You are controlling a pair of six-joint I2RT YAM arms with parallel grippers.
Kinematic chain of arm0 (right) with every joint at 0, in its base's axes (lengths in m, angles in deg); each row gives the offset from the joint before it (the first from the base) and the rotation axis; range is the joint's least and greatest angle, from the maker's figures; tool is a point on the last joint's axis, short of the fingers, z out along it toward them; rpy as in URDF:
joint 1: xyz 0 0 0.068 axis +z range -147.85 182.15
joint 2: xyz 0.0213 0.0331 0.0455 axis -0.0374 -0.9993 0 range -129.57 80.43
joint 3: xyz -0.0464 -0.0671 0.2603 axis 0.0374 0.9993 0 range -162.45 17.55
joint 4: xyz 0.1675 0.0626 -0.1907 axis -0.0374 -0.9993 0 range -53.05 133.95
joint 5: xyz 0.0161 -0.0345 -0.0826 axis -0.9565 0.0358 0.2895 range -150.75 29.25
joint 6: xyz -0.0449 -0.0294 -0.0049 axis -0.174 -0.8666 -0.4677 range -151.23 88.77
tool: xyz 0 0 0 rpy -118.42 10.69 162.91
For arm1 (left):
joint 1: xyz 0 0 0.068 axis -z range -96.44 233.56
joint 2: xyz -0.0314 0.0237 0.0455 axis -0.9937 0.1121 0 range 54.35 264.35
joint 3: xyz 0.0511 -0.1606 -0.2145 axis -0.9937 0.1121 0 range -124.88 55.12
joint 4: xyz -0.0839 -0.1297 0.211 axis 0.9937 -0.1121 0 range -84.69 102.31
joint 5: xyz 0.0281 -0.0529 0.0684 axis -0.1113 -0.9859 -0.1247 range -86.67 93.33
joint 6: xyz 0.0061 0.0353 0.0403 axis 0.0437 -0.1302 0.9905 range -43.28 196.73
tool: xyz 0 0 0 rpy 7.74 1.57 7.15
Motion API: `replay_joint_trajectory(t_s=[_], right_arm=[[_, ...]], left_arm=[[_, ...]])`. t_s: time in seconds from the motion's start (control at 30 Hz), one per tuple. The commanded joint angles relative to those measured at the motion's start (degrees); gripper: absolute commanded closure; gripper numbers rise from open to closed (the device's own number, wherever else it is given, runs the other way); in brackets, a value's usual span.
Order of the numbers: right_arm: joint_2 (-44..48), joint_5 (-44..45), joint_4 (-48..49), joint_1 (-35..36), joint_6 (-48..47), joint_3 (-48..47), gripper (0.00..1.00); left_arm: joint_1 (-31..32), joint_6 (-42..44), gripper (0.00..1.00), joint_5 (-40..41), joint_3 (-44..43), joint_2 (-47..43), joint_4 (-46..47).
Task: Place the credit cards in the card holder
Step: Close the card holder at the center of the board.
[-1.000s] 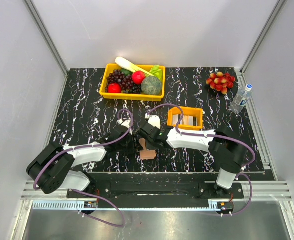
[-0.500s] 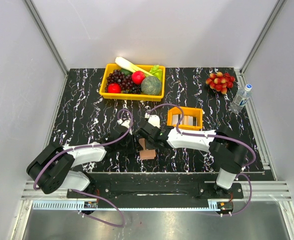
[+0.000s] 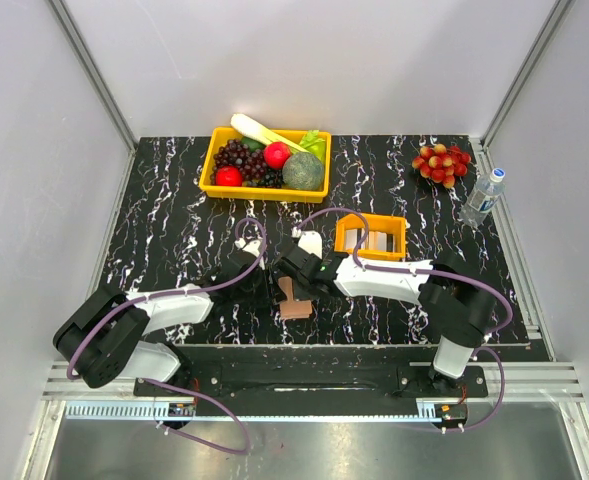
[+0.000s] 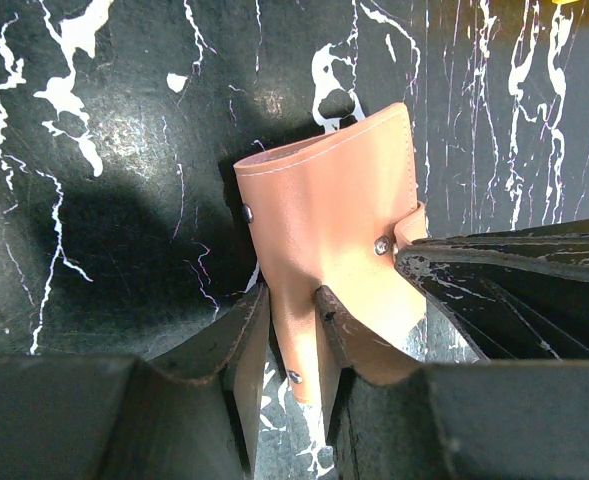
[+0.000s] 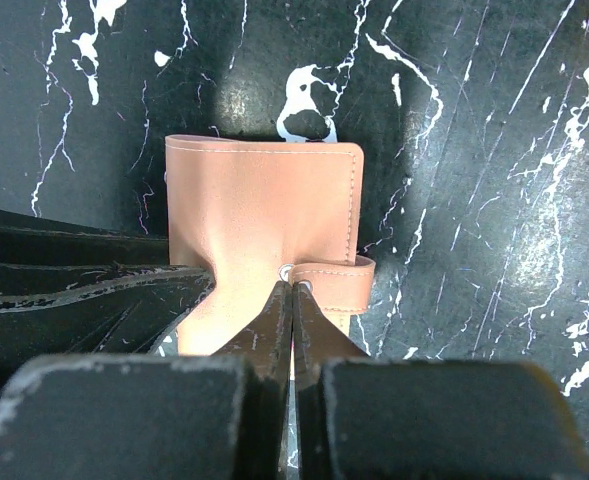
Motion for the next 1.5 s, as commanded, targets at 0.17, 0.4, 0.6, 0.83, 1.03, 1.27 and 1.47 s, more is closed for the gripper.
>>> replay_joint_trajectory(t_s=[0.17, 0.4, 0.6, 0.83, 1.03, 1.27, 1.47], right_arm=[[0.4, -0.7, 1.7, -0.2, -0.7, -1.3, 1.0], [0.5, -1.3, 3.5, -0.2, -0.6, -1.1, 1.0], [-1.5, -2.0, 3.5, -0.3, 0.5, -1.0, 1.0], [-3.0, -0.9, 2.5, -0.3, 0.9, -0.7, 1.0], [-3.5, -0.9, 2.3, -0.8, 0.8, -0.5, 1.0], [-4.6, -2.7, 2.3, -2.2, 1.1, 0.8, 1.0], [-7.6, -3.6, 0.5, -2.7, 0.4, -0.9, 1.0]], left_arm=[[0.0, 0.9, 0.72, -1.0, -0.4, 0.5, -0.4], [0.0, 0.9, 0.72, -1.0, -0.4, 0.6, -0.2], [0.0, 0.9, 0.72, -1.1, -0.4, 0.5, -0.2], [0.0, 0.9, 0.72, -1.2, -0.3, 0.4, -0.1], [0.0, 0.8, 0.72, -1.2, -0.2, 0.3, 0.0], [0.0, 0.9, 0.72, -1.2, -0.3, 0.1, -0.1], [-0.1, 1.1, 0.73, -1.7, -0.1, 0.5, 0.3]])
